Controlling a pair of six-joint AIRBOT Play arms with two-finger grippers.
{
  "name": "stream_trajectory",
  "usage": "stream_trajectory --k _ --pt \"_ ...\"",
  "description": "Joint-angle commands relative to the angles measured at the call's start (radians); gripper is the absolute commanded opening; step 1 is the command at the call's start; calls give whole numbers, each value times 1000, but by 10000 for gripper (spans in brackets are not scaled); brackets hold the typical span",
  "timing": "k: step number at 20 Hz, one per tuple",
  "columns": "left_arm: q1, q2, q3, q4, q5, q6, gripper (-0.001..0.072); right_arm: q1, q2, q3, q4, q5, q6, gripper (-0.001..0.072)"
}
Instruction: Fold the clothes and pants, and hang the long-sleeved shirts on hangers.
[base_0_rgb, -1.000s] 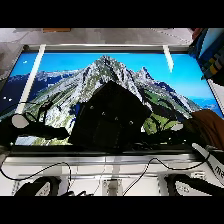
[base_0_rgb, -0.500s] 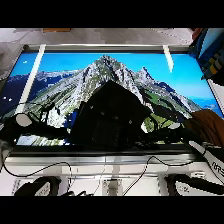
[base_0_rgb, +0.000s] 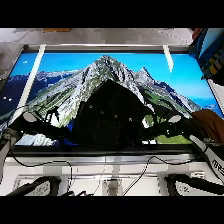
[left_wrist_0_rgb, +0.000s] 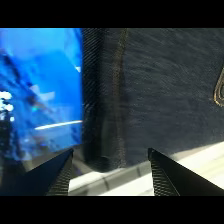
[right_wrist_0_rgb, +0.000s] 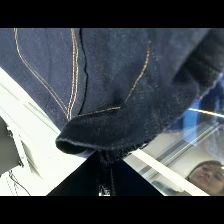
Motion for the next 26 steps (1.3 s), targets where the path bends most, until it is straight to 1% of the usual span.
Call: stream_trajectory --k 1,2,5,6,7,8,9,10,11,12,14,15,18,20,24,26 --pt "120 -45 -1 -104 13 61 547 1 0 7 -10 11 -4 32" --pt "130 -64 -2 -140 7 83 547 1 0 7 -10 11 -4 33" --pt "102 -147 -29 -152 4 92 546 1 0 7 -10 11 -4 32" --pt "88 -172 -36 -175 4 113 537 1 0 7 -10 11 -4 32" --pt "73 -194 -38 -214 3 129 518 1 0 7 -10 11 -4 32" --pt "56 -209 -38 -229 3 132 471 1 0 7 -10 12 -4 32" --pt "39 -219 -38 -219 3 140 470 1 0 8 -10 12 -3 32" --pt "22 -227 -38 -206 3 153 452 1 0 8 -8 12 -4 32" --pt "5 -232 -38 -208 3 162 352 1 0 8 -6 13 -4 32" --pt "-10 -231 -37 -214 3 175 227 1 0 9 -4 13 -4 33" --pt "-23 -229 -33 -239 -1 192 46 1 0 30 -3 34 -4 32" --pt "-23 -227 -24 -254 -19 207 11 1 2 53 -3 59 -8 32" --pt "-15 -170 53 -283 -121 228 10 1 47 163 -3 137 -42 32" --pt "-7 -69 132 -332 -156 227 10 1 108 246 -3 150 -41 31" --pt "22 242 323 -448 -143 220 10 1 276 398 18 151 -21 32" --pt "35 415 399 -488 -68 220 10 1 369 450 91 151 -21 32"
